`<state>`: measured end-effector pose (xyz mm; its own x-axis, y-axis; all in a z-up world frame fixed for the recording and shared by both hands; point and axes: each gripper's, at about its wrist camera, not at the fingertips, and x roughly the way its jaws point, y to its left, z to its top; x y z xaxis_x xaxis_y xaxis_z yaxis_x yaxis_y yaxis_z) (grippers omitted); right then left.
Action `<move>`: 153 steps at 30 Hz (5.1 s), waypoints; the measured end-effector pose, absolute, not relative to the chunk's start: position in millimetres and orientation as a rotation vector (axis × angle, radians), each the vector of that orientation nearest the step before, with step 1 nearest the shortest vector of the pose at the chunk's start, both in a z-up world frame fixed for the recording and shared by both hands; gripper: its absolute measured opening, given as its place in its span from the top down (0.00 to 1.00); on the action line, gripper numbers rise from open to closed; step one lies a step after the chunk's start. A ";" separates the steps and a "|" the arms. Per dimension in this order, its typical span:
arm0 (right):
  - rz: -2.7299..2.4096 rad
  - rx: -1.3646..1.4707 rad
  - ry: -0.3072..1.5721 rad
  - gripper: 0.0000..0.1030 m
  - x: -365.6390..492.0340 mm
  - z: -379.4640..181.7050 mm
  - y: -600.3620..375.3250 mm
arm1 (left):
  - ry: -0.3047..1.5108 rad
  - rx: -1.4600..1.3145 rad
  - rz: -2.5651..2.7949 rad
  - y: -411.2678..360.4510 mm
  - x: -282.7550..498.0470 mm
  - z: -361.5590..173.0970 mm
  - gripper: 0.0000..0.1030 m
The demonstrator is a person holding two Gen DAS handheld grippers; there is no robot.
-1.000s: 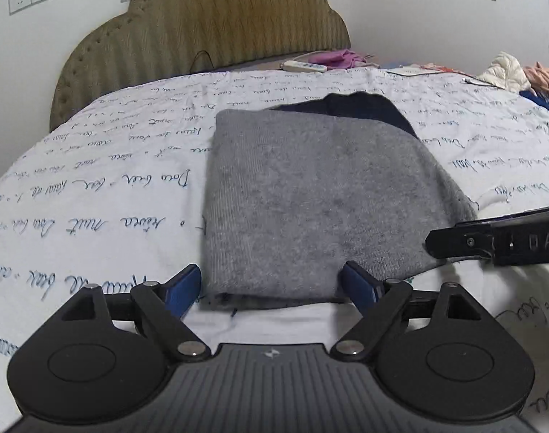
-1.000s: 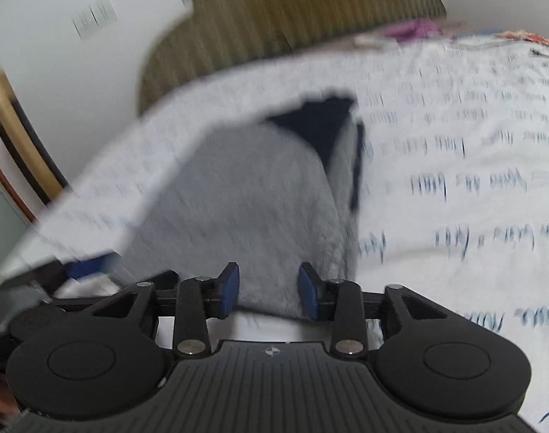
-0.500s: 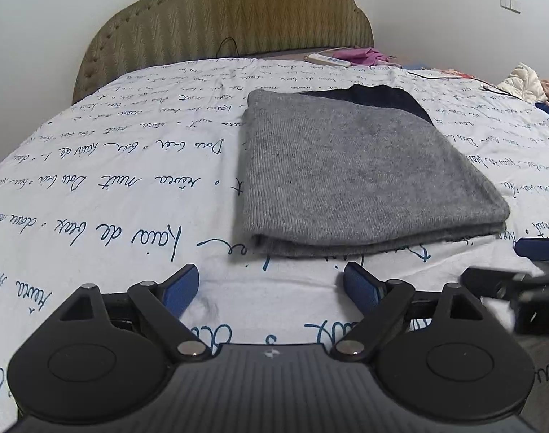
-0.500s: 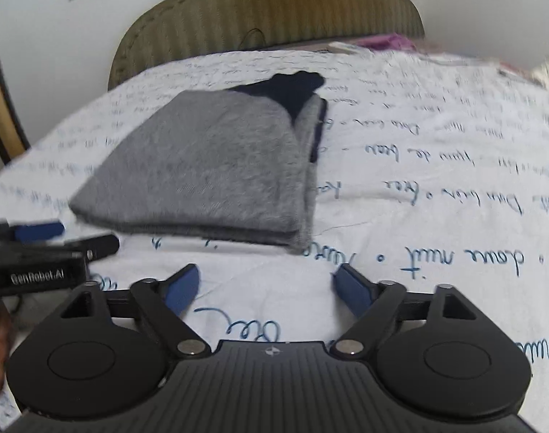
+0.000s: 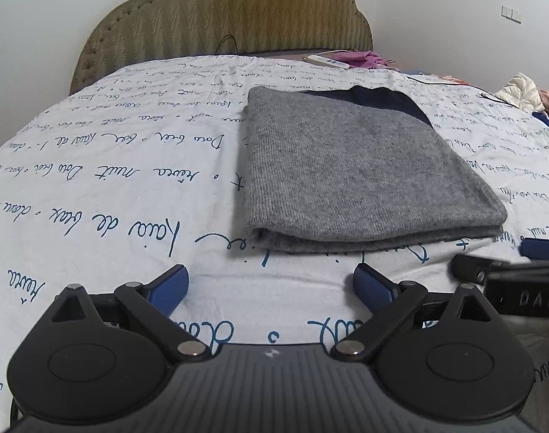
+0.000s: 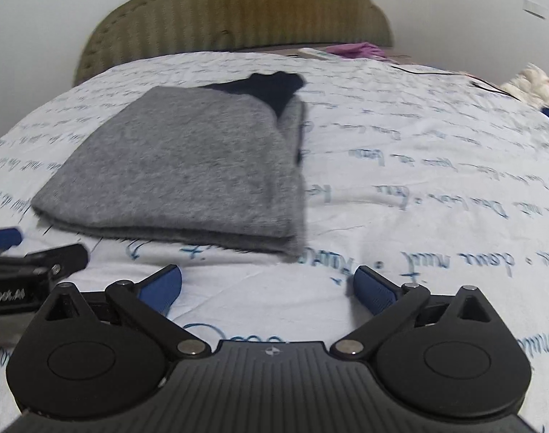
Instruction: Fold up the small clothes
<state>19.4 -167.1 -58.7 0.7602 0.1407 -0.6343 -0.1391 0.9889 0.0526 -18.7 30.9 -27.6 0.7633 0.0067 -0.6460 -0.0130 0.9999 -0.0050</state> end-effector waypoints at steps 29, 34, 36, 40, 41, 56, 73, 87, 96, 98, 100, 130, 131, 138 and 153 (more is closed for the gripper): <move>0.154 0.022 0.668 0.01 14.0 -66.5 -170.3 | 0.719 -0.001 -0.004 30.2 -14.8 -29.4 0.00; 0.151 0.016 0.668 0.01 14.1 -66.9 -169.5 | 0.718 -0.002 -0.005 30.1 -14.9 -29.5 0.00; 0.151 0.016 0.668 0.01 14.4 -66.8 -169.8 | 0.718 -0.002 -0.004 30.0 -14.9 -29.5 0.00; 0.152 0.016 0.668 0.01 14.4 -66.7 -169.7 | 0.718 -0.004 -0.006 30.1 -14.9 -29.5 0.00; 0.152 0.016 0.668 0.01 14.3 -66.7 -169.7 | 0.718 -0.003 -0.006 30.2 -14.9 -29.5 0.00; 0.152 0.016 0.667 0.01 14.1 -66.7 -169.8 | 0.717 -0.005 -0.006 30.7 -15.2 -29.6 0.00; 0.152 0.017 0.667 0.01 14.3 -66.7 -169.8 | 0.717 -0.005 -0.006 30.8 -15.5 -29.3 0.00; 0.152 0.017 0.667 0.01 14.0 -66.7 -169.7 | 0.717 -0.006 -0.006 31.0 -15.6 -29.1 0.00; 0.152 0.016 0.667 0.01 14.0 -66.8 -169.7 | 0.717 -0.008 -0.008 31.2 -15.6 -28.9 0.00; 0.152 0.016 0.667 0.01 14.0 -66.8 -169.7 | 0.716 -0.010 -0.009 31.0 -15.9 -28.6 0.00; 0.152 0.017 0.667 0.01 14.0 -66.8 -169.7 | 0.715 -0.012 -0.011 31.2 -16.4 -28.1 0.00; 0.152 0.017 0.667 0.01 13.7 -66.6 -169.7 | 0.715 -0.012 -0.011 32.0 -16.9 -27.6 0.00; 0.152 0.017 0.667 0.01 13.7 -66.6 -169.7 | 0.715 -0.012 -0.011 31.9 -16.9 -27.6 0.00; 0.152 0.017 0.667 0.01 13.7 -66.6 -169.7 | 0.715 -0.012 -0.011 31.9 -17.1 -27.7 0.00; 0.151 0.017 0.667 0.01 13.6 -66.6 -169.6 | 0.715 -0.013 -0.011 31.9 -17.2 -27.5 0.00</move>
